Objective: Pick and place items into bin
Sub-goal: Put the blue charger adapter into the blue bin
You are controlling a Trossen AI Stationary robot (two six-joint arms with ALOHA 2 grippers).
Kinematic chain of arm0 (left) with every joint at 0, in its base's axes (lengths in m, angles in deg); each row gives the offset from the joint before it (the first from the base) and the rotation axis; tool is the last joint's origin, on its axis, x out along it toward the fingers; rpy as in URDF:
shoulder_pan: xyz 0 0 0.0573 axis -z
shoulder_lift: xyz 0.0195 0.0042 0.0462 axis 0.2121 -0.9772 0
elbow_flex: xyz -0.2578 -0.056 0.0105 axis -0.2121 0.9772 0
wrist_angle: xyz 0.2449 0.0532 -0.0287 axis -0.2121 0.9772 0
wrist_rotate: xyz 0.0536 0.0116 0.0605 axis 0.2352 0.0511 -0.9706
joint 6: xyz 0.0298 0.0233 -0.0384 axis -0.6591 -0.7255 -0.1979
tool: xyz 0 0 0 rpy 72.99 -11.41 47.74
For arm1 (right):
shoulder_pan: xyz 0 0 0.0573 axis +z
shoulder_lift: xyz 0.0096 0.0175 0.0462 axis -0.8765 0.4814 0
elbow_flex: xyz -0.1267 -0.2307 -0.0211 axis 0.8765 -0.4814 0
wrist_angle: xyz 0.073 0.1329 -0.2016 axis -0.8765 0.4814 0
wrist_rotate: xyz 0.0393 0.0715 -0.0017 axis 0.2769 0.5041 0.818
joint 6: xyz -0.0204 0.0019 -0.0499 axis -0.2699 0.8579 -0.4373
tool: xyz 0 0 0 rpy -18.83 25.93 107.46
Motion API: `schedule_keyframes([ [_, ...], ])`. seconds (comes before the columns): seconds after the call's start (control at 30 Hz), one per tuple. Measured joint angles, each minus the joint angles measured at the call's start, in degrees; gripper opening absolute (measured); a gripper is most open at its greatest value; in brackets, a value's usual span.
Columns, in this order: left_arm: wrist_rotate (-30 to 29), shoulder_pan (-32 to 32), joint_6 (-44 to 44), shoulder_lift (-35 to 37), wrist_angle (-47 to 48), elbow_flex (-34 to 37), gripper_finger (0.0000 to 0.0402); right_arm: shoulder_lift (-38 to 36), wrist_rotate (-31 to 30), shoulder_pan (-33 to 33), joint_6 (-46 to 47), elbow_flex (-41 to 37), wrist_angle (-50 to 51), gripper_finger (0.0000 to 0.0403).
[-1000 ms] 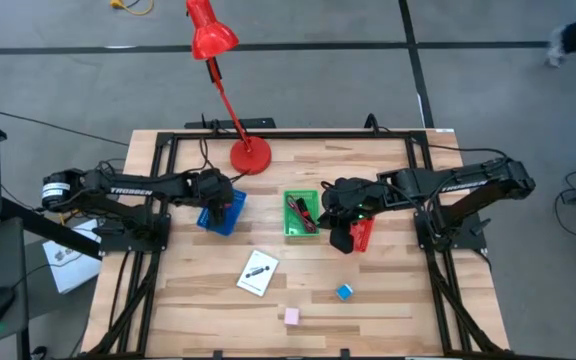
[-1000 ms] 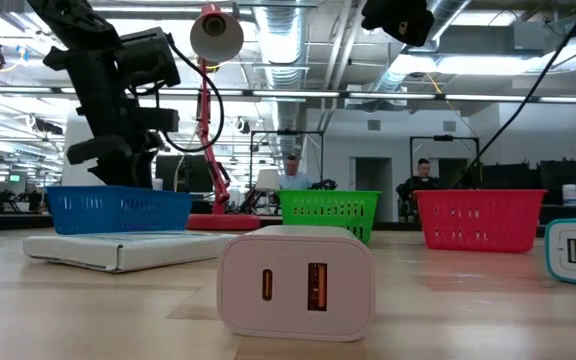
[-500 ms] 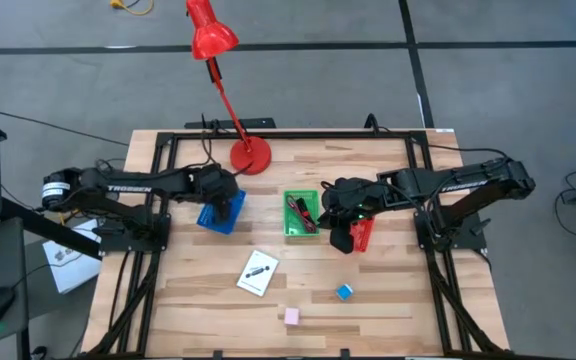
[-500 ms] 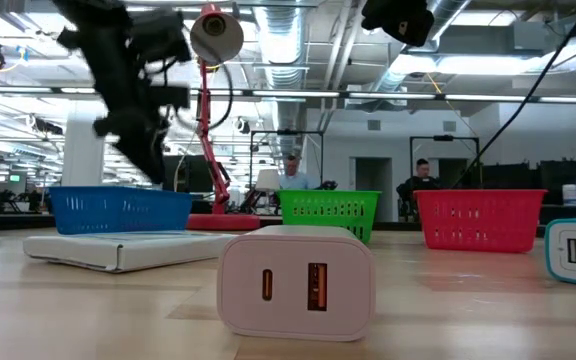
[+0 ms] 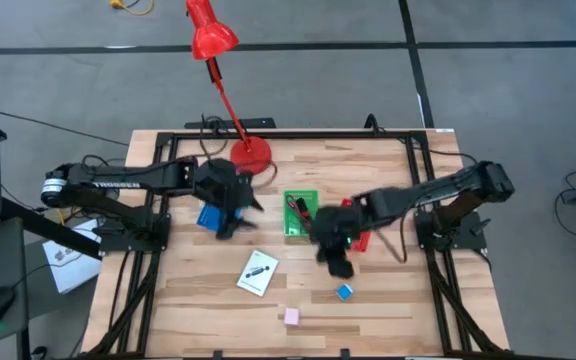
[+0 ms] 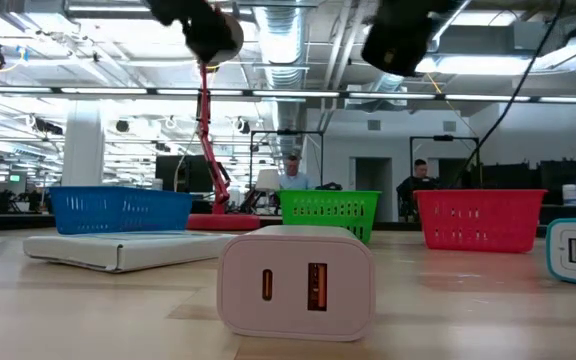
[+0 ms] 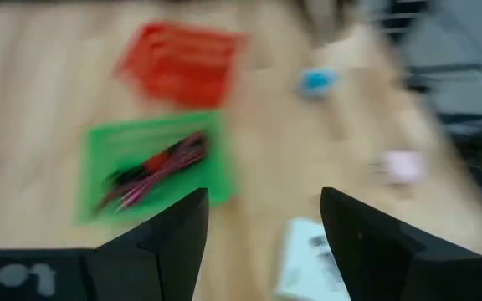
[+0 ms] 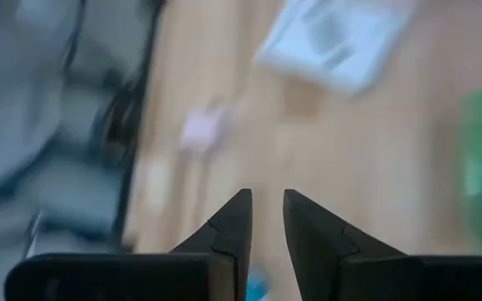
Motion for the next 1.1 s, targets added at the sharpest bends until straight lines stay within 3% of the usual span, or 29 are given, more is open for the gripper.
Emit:
schedule_keyframes([
  [0.1,1.5,4.4,-3.5,0.0,-1.4,0.0,0.0220,2.0,2.9,3.2,-0.7,0.0,0.5,0.0066],
  [0.23,-1.3,10.7,-8.8,0.0,-2.4,0.0,0.0220,2.5,2.6,6.3,2.8,0.0,2.6,0.0066],
  [0.4,-12.1,16.2,-9.1,0.0,-2.5,0.0,0.0219,2.4,2.5,9.6,12.2,0.0,4.0,0.0066],
  [0.57,-20.7,17.7,-9.5,0.0,-2.0,0.0,0.0219,4.3,3.8,11.5,13.1,0.1,3.3,0.0066],
  [0.83,-20.7,17.7,-7.9,0.0,0.2,0.1,0.0219,9.2,5.0,11.5,16.6,0.0,5.4,0.0071],
  [1.1,-22.2,17.7,-7.2,0.0,2.3,0.1,0.0219,15.7,7.0,13.7,16.0,0.0,6.9,0.0116],
])
